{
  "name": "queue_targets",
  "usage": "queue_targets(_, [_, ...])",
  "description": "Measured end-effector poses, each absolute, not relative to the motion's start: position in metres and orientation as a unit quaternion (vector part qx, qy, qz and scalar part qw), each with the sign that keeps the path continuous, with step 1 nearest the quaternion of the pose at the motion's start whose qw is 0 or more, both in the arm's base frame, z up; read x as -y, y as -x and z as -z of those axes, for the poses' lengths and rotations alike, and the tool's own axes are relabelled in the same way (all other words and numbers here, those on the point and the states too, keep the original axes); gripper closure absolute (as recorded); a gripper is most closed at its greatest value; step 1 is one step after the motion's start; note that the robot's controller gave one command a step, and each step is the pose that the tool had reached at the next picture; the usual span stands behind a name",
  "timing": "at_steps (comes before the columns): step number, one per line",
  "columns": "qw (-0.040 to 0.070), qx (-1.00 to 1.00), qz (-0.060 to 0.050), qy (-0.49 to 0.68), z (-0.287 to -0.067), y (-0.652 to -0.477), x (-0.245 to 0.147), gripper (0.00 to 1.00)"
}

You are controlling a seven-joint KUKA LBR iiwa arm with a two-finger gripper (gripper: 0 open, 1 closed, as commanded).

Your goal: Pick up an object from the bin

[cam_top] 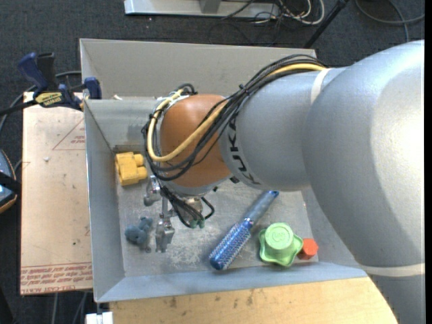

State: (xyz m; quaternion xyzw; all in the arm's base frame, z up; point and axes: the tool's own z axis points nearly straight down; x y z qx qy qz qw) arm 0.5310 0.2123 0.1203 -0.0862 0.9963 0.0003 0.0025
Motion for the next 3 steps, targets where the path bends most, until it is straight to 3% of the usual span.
queue_targets(1, [0.002, -0.978, -0.001, 0.207, -0.073, -0.522, -0.225, 0.0])
queue_targets(2, [-0.012, -0.978, 0.002, 0.208, -0.073, -0.517, -0.224, 1.0])
queue_targets(3, [0.006, -0.974, -0.002, 0.225, -0.223, -0.528, -0.242, 1.0])
